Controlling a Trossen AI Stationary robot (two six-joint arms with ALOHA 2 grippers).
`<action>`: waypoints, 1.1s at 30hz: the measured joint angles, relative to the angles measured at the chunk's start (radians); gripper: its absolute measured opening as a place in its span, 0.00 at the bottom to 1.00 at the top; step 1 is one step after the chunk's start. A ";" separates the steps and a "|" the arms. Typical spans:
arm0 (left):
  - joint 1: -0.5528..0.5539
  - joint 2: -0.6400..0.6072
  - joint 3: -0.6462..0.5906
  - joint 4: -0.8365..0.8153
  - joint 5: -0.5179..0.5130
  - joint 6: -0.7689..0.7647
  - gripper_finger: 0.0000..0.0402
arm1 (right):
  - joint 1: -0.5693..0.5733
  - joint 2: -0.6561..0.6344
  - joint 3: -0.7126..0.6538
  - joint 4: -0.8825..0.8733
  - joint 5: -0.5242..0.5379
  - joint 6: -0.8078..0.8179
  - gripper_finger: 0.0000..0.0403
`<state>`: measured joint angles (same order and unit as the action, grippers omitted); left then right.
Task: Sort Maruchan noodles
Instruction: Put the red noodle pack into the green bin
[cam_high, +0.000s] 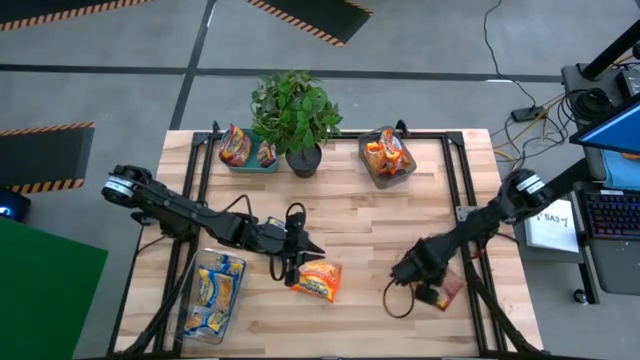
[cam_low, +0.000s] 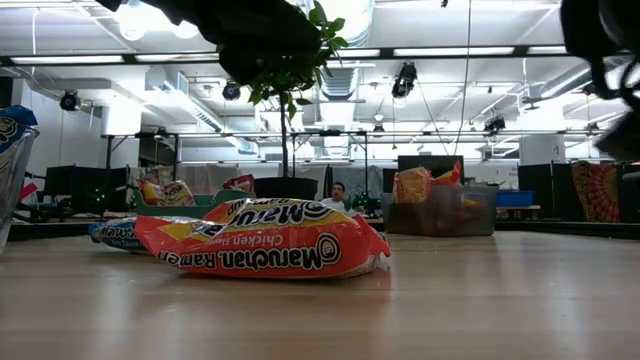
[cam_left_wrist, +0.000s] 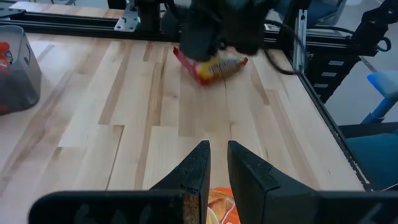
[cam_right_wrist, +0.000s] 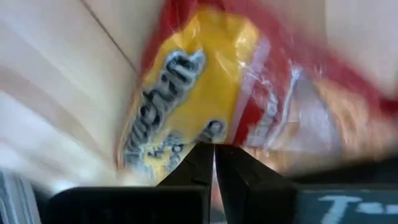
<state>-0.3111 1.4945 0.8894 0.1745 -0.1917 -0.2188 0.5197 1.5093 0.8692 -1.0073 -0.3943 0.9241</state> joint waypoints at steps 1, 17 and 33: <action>0.000 0.000 0.000 0.002 -0.001 0.001 0.09 | -0.004 0.005 0.014 0.050 0.053 -0.001 0.02; 0.000 0.029 0.000 0.110 -0.009 0.041 0.09 | -0.053 -0.088 0.321 0.274 0.641 -0.478 0.02; 0.007 0.325 0.056 0.323 -0.008 0.047 0.09 | -0.056 -0.089 0.009 0.553 0.625 -0.398 0.02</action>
<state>-0.3043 1.8194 0.9452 0.4976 -0.2001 -0.1719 0.4641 1.4204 0.8786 -0.4546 0.2312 0.5266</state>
